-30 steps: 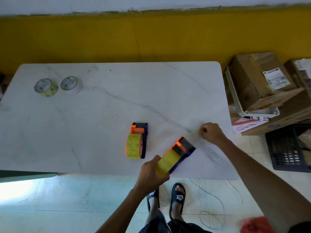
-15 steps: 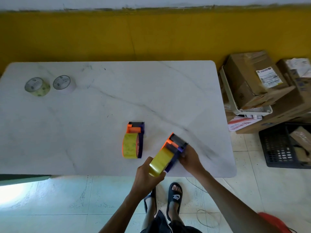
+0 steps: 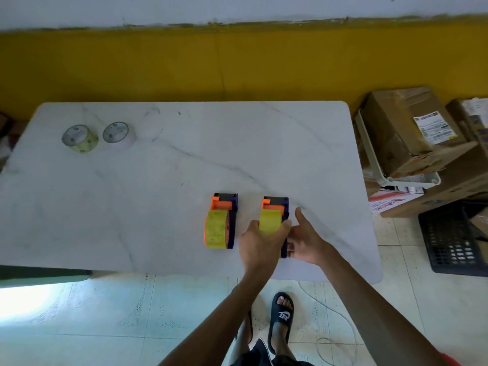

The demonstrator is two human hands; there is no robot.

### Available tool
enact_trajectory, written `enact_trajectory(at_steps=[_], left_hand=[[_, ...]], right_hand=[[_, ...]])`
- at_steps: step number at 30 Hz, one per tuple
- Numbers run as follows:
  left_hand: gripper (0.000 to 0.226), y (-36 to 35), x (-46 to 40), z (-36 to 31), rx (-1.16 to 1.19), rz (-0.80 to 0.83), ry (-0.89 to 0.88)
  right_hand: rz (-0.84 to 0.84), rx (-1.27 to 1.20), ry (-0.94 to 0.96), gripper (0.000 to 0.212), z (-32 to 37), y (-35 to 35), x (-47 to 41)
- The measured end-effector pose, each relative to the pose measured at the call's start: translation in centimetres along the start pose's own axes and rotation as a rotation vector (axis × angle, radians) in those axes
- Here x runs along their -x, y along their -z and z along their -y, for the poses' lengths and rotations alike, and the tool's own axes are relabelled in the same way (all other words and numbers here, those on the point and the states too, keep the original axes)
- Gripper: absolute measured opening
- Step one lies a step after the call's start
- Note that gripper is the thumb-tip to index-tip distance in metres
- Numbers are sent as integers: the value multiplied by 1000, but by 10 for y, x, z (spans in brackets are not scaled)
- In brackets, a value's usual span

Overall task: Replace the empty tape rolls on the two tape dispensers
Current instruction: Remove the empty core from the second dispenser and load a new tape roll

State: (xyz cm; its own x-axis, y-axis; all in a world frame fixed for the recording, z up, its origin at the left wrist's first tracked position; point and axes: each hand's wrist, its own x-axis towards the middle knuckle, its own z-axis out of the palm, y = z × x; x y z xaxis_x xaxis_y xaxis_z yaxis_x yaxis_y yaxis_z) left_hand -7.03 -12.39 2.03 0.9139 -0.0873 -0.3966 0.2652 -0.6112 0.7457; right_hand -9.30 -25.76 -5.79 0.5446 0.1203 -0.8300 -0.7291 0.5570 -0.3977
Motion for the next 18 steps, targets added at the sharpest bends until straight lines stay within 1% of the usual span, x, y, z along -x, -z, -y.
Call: enact_trajectory(at_steps=[1, 2, 4, 5, 7, 9, 11, 13, 16, 18], left_hand=[[56, -3, -5, -6, 14, -10, 23], [60, -6, -9, -10, 17, -20, 46], [63, -14, -16, -17, 9, -14, 69], [61, -18, -18, -18, 7, -2, 73], [60, -24, -21, -18, 5, 13, 80], [59, -27, -24, -14, -8, 17, 88], [60, -29, -28, -9, -22, 36, 85], [60, -32, -30, -3, -58, 69, 64], [60, -34, -29, 7, -75, 82, 59], [63, -35, -29, 9, -68, 85, 67]], right_hand=[[-30, -50, -15, 103, 0, -1, -5], [-81, -91, -30, 103, -1, -4, -7], [-133, -212, -54, 91, -3, -8, -9], [-123, -291, -69, 86, -5, -10, -9], [-125, -370, -91, 82, -9, -12, -3], [-149, -379, -99, 81, -13, -12, 5], [-190, -351, -113, 79, -17, -14, 14], [-201, -295, -129, 83, -26, -11, 15], [-252, -57, -180, 97, -37, -1, 16], [-318, 125, -193, 101, -36, 5, 22]])
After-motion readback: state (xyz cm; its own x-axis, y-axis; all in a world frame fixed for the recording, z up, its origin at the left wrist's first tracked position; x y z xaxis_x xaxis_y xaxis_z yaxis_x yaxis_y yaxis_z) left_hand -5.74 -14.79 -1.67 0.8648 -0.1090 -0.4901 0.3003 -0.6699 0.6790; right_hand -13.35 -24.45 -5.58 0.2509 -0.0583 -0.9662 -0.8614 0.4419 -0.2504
